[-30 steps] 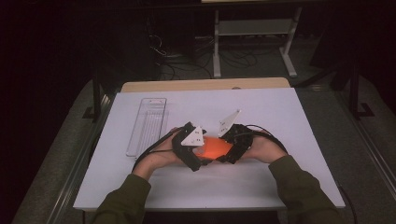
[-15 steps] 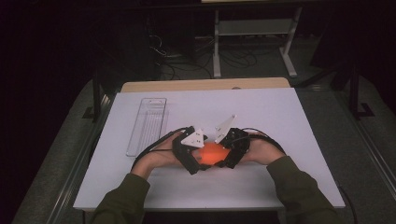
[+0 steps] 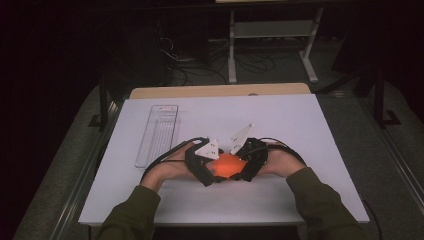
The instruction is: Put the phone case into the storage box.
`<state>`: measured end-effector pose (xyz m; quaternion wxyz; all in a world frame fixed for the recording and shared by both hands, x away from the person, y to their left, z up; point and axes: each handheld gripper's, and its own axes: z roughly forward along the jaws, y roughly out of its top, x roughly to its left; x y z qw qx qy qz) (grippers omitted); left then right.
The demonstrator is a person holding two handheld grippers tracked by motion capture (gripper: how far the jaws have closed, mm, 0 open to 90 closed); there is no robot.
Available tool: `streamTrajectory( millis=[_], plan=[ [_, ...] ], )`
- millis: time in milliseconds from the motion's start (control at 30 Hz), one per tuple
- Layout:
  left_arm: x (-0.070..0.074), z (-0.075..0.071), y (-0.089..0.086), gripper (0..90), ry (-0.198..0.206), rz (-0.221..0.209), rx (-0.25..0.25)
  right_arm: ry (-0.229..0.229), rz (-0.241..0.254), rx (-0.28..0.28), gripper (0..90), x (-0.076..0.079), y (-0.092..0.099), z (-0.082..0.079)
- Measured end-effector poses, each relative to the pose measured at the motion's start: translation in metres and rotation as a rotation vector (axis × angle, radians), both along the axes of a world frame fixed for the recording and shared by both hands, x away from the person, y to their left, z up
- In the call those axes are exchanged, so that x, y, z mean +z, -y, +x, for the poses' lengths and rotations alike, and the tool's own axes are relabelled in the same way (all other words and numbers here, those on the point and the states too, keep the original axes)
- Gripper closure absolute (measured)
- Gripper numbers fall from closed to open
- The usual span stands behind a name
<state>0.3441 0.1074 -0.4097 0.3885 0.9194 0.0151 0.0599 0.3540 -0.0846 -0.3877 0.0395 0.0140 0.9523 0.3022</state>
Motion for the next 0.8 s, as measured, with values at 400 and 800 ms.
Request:
streamTrajectory(
  millis=[400, 800],
  plan=[
    [-0.0002, 0.0, 0.0014, 11.5, -0.034, 0.02, -0.01, 0.003, 0.01, 0.02, 15.1, 0.0019, -0.0012, -0.0028],
    [0.0006, 0.0002, 0.0025, 13.8, -0.059, 0.024, -0.036, -0.015, 0.008, 0.015, 14.9, 0.0025, 0.0, -0.0038]
  ],
)
